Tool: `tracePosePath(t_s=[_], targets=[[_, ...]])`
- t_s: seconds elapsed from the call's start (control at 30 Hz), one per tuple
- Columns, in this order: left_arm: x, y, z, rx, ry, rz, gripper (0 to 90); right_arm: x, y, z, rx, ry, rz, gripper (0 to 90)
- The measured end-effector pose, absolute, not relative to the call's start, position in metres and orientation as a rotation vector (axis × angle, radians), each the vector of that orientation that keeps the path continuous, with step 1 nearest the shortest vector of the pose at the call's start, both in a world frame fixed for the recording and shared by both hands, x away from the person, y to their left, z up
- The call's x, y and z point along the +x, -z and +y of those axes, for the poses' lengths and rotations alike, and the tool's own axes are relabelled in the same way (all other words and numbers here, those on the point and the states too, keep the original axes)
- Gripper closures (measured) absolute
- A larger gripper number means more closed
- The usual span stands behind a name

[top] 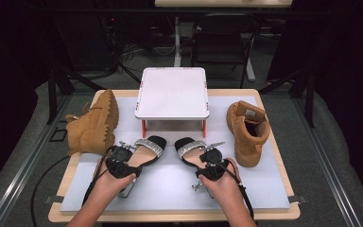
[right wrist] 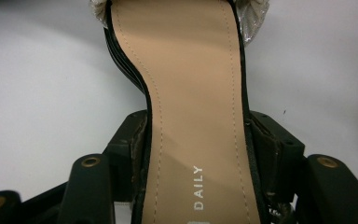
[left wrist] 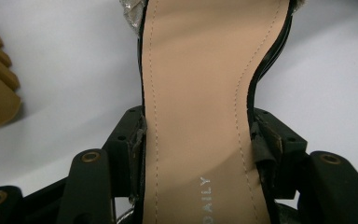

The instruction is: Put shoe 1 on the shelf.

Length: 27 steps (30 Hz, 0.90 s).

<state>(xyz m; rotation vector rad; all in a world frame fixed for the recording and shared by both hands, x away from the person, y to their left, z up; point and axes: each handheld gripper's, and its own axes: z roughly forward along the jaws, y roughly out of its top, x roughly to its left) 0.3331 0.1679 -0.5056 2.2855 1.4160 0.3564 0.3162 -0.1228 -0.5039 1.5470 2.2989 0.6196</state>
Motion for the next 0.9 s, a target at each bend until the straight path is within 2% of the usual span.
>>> tracePosePath(t_s=[0.37,0.9], targets=[[0.359,0.501,0.149,2.294,-0.38,1.432,42.1,0.339,0.501,-0.117,1.568,-0.586,2.268,41.8],[0.373,0.516,0.137,2.307,-0.382,1.459,42.1,0.357,0.51,-0.105,1.589,-0.563,2.232,41.8]])
